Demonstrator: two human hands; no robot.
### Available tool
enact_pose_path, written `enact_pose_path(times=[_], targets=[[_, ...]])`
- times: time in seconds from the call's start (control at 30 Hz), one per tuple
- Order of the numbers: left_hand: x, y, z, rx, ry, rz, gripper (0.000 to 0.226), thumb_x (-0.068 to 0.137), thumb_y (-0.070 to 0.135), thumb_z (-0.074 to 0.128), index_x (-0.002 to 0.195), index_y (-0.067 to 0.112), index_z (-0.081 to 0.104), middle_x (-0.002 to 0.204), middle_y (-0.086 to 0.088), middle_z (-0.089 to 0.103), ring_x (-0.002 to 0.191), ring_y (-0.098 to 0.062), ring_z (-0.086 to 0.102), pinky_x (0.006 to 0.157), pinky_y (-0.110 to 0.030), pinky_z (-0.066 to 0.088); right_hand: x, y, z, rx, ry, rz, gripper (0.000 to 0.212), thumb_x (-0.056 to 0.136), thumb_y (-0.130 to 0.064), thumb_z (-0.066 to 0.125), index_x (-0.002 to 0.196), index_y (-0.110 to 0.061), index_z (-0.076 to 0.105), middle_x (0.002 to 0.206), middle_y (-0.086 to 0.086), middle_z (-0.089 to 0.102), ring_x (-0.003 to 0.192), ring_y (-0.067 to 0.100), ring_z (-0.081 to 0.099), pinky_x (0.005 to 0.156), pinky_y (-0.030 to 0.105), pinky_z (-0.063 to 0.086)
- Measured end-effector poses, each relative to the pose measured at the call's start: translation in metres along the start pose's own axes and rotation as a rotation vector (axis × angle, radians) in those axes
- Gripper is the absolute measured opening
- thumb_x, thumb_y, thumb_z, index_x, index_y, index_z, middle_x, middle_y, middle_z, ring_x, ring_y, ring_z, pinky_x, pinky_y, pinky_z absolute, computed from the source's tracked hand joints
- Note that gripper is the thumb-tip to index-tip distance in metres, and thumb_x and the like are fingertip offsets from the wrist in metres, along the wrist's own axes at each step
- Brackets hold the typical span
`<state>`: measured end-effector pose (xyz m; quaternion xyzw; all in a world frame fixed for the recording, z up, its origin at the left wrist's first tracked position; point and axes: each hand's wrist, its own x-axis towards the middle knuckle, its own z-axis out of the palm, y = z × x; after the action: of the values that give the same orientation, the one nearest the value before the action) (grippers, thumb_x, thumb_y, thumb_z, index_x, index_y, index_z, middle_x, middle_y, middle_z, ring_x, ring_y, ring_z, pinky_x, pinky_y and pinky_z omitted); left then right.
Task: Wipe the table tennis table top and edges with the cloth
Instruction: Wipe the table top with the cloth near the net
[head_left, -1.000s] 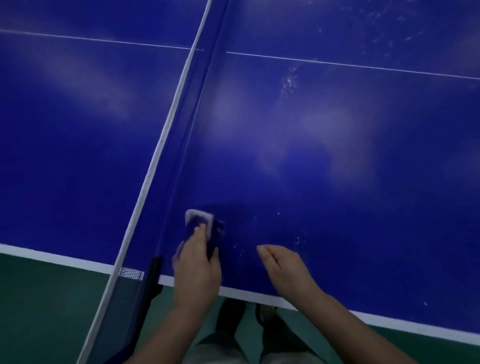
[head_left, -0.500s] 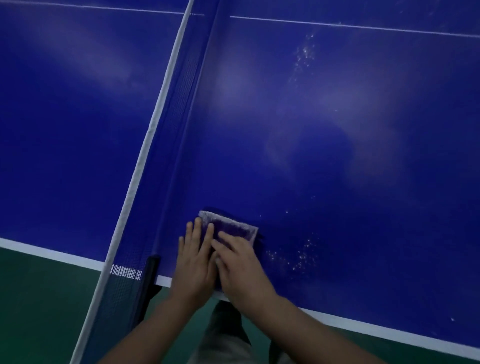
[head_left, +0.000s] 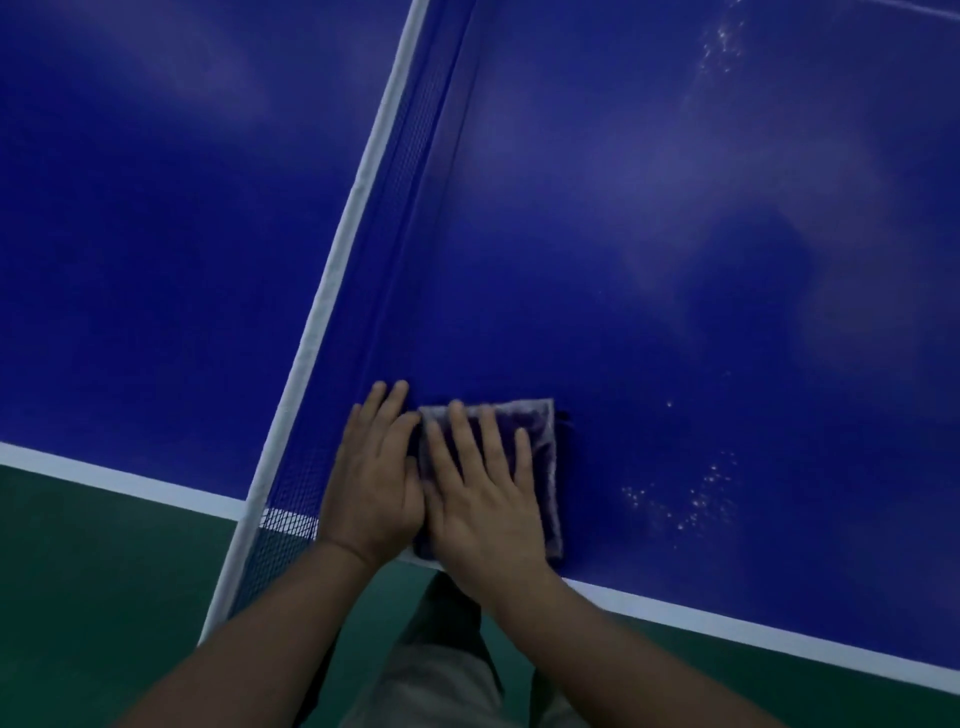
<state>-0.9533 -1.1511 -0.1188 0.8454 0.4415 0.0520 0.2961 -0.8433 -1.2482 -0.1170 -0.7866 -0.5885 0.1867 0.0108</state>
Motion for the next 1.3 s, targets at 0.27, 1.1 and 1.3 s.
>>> enact_pose_path(times=[0.27,1.1,1.3], targets=[[-0.002,0.0,0.002,-0.103,0.075,0.054,0.053,0.099,0.031,0.035,0.143,0.003,0.043,0.158,-0.01,0.03,0.152,-0.021,0.014,0.123,-0.04,0.014,0.027,0.039,-0.016,-0.035,0.041,0.12,0.062,0.101,-0.055,0.025,0.158,-0.033,0.011,0.168,-0.005,0.003,0.153,0.03,-0.009,0.12,0.055,-0.004],[0.042,0.013,0.003,-0.059,0.054,-0.022,0.04,0.088,0.014,0.045,0.126,0.004,0.058,0.153,-0.014,0.039,0.146,-0.031,0.024,0.119,-0.047,0.024,-0.019,0.104,-0.024,-0.118,0.006,0.017,0.059,0.102,-0.059,0.023,0.157,-0.038,0.017,0.167,-0.009,0.014,0.154,0.027,0.001,0.12,0.054,0.009],[0.053,0.012,-0.001,-0.107,0.062,-0.036,0.041,0.092,0.012,0.042,0.129,0.004,0.056,0.153,-0.013,0.038,0.147,-0.027,0.02,0.119,-0.04,0.021,0.079,0.044,-0.035,0.001,0.079,0.217,0.063,0.101,-0.051,0.023,0.159,-0.03,0.012,0.168,-0.003,0.004,0.153,0.031,-0.004,0.121,0.057,-0.002]])
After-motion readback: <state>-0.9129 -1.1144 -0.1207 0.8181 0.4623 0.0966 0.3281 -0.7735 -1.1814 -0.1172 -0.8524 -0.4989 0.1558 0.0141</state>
